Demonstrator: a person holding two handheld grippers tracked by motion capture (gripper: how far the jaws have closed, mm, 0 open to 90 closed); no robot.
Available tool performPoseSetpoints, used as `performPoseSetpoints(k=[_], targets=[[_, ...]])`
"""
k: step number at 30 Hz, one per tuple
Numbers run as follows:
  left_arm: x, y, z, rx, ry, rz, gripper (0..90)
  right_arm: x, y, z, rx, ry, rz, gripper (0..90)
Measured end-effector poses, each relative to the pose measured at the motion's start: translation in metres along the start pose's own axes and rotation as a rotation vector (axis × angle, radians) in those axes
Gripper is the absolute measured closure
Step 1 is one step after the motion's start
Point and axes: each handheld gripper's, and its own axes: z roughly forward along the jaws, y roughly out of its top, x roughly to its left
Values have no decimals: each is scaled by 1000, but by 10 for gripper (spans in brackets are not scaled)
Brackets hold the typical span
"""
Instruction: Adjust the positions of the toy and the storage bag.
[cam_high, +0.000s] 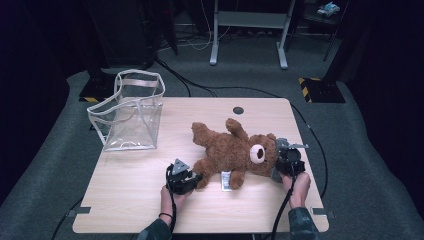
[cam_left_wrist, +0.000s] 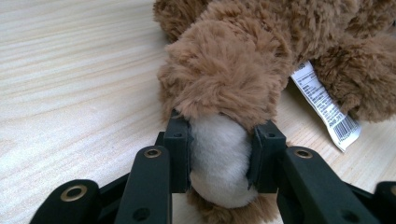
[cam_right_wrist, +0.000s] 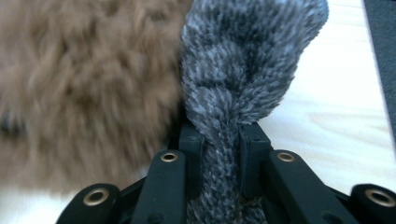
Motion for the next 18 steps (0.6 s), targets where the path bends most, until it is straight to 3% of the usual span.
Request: performPoseSetpoints(k=[2,5,7,10,14,16,18], targets=[[0,0,0,0,-1,0,659,2,-4,-17,-61,20,-17,757],[1,0,0,1,-2,2,658,21,-3,-47,-145,60,-86,757],[1,0,0,3,-3,2,658,34,-1,-58,-187,88,-124,757],[0,0,0,4,-3,1,658,44,-5,-45,-143,90,-143,758],[0,0,0,0,0,1,658,37,-25,-22,-83,70,-118,758],[0,0,0,2,-2,2,658,35,-29,-27,-79,76,-130,758],[1,0,0,5,-3,0,658,41,-26,-43,-124,102,-159,758]])
